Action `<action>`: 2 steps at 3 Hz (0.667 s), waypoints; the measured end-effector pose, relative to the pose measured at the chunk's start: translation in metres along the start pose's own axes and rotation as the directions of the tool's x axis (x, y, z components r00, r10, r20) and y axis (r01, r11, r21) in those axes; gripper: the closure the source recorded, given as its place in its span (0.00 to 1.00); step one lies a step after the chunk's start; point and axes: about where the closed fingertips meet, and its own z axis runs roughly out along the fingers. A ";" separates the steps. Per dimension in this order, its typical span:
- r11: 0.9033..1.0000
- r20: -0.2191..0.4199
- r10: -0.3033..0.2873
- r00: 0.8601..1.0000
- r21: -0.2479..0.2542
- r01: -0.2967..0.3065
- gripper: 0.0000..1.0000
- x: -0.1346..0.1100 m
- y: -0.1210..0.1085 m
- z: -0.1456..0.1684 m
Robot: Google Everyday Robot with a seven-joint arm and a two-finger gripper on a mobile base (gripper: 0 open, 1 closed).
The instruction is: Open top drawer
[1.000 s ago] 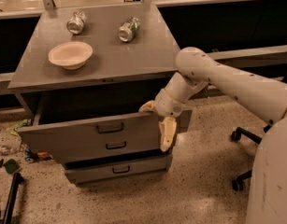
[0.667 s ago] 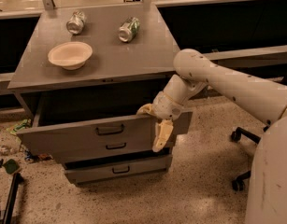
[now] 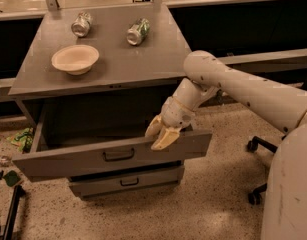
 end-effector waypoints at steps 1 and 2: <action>1.000 0.000 0.000 1.000 0.000 0.000 0.78 -0.001 0.000 -0.001; 1.000 -0.014 -0.004 1.000 0.020 0.004 0.48 -0.002 -0.002 -0.006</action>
Offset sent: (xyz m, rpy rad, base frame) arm 0.0743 -0.0323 0.1029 -0.1327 -0.4411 -0.1500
